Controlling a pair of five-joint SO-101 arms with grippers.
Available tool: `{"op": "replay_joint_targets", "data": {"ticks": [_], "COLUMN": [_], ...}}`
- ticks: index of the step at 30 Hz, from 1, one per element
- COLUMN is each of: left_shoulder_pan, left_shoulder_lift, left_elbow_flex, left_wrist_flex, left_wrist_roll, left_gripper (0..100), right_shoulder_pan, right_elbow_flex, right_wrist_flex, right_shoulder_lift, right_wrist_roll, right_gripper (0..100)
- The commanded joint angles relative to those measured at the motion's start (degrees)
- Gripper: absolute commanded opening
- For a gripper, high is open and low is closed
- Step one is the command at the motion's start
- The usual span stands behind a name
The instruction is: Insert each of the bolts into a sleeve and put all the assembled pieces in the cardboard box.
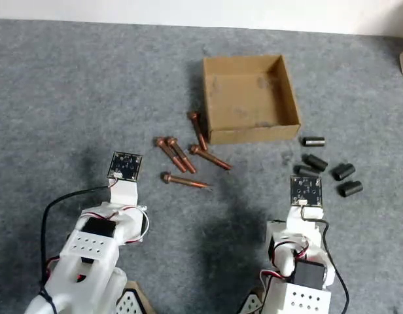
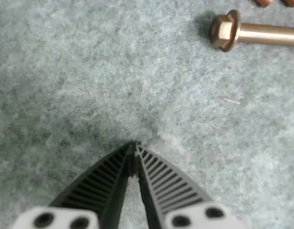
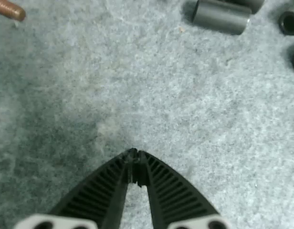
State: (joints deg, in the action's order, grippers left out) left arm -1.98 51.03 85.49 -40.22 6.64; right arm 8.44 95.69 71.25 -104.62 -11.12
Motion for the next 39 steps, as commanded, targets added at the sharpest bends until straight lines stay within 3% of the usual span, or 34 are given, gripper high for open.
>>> {"op": "replay_joint_targets", "data": {"ticks": [1, 29, 39], "left_shoulder_pan": [0.7, 1.1, 4.3], "left_shoulder_lift": [0.4, 0.5, 0.5], "left_elbow_flex": [-0.5, -1.3, -17.2], "left_wrist_flex": [-0.6, -0.6, -5.0], "left_wrist_roll": [0.2, 0.2, 0.3], "left_gripper": [1, 1, 1], "right_shoulder_pan": [0.7, 0.5, 0.5], "right_elbow_flex": [8.3, 8.3, 8.3], "right_wrist_flex": [0.3, 0.3, 0.3], "right_shoulder_lift": [-0.6, -0.6, -0.6], "right_wrist_roll": [0.3, 0.3, 0.3], "right_gripper": [0.5, 0.5, 0.5]}}
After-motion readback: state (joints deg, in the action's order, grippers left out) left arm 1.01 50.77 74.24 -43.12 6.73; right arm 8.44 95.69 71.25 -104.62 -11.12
